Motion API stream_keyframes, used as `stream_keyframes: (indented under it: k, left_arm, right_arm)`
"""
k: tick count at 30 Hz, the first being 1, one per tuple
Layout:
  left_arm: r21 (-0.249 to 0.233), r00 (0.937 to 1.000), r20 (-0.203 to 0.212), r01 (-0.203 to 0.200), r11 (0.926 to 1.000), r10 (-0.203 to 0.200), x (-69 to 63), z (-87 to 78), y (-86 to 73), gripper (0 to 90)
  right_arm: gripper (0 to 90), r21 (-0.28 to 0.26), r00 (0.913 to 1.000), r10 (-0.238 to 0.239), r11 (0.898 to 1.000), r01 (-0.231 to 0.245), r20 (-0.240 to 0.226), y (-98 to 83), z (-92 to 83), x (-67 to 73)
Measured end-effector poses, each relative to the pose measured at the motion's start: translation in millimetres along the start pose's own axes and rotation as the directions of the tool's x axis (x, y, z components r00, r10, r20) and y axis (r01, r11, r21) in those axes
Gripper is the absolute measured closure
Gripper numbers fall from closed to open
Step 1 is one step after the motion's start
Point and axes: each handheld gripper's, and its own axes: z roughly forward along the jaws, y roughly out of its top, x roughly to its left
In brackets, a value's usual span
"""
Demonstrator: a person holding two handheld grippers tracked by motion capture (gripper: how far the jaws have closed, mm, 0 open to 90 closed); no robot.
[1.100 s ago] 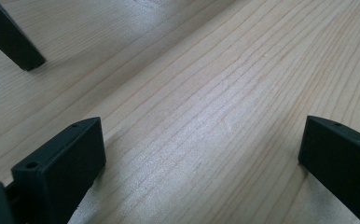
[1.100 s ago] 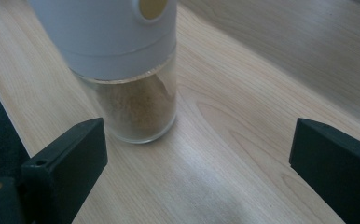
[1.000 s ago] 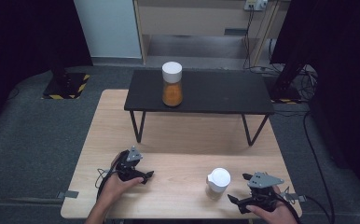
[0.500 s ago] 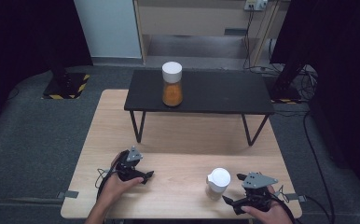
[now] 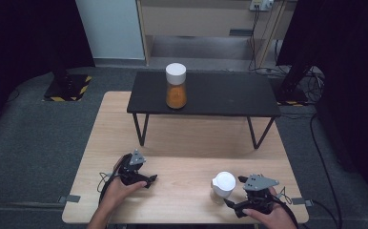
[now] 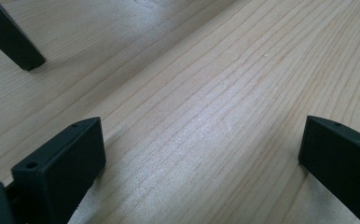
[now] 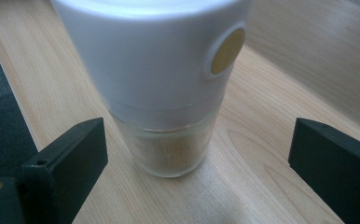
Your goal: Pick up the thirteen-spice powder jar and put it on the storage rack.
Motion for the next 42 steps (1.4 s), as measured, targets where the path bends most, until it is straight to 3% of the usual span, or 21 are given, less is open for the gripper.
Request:
stream_keyframes:
  k: [28,42]
  left_arm:
    - [0.000,1.0000,0.000,0.000,1.0000,0.000,0.1,0.0,0.0,0.0]
    - [0.000,1.0000,0.000,0.000,1.0000,0.000,0.0,0.0,0.0,0.0]
  right_arm:
    - [8.1,0.004,0.9996,-0.014,1.000,0.014,-0.026,11.7,16.5,0.4]
    - [14.0,0.007,0.9992,-0.020,1.000,0.020,-0.034,17.5,23.7,-1.4]
